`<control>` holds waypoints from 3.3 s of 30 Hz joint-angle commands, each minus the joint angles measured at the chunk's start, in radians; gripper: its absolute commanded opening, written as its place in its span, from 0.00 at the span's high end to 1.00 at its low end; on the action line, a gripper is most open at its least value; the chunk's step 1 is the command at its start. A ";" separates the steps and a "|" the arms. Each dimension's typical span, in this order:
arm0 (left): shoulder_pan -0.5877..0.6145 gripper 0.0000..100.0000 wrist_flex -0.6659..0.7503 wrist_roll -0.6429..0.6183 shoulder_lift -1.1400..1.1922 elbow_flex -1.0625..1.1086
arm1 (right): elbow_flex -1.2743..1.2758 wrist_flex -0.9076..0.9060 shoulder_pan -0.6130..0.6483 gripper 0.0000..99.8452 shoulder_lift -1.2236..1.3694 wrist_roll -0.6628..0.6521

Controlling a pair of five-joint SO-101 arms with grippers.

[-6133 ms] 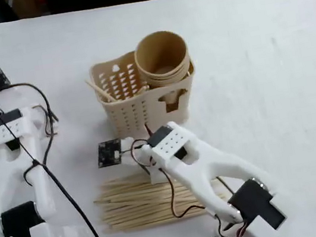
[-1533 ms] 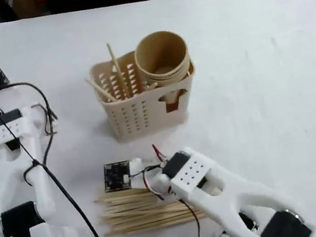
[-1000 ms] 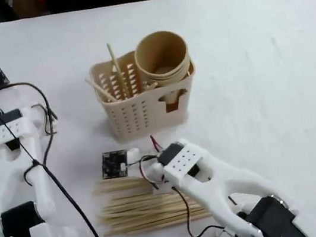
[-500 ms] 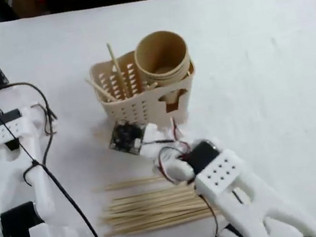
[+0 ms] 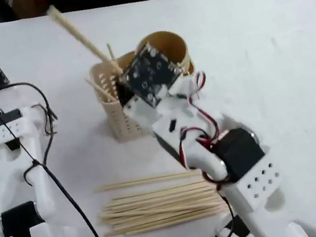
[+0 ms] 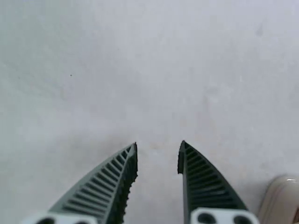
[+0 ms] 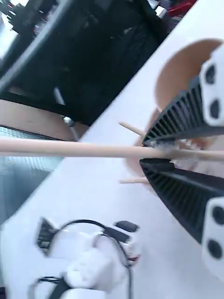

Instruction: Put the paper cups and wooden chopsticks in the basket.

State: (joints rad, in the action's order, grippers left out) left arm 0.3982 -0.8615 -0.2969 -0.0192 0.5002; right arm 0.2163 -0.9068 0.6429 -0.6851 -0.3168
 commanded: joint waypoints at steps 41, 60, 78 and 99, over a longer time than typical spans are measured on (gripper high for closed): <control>0.008 0.84 -0.011 0.169 -0.056 0.012 | 0.308 -0.400 -0.349 0.98 -0.130 -0.068; -0.064 0.84 -0.824 0.924 -0.058 -0.295 | 1.249 -0.137 -0.723 0.98 -0.662 -0.249; -0.371 0.89 -0.786 1.171 -0.642 0.241 | 1.332 -0.073 -0.800 0.98 -0.662 -0.193; -0.751 0.84 -0.222 1.040 -0.234 0.321 | 1.349 -0.059 -0.797 0.98 -0.670 -0.193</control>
State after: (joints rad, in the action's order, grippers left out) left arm -0.3429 -1.1040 0.7465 -0.2677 0.8239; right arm 1.5712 -0.9866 -0.1473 -1.3433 -0.5132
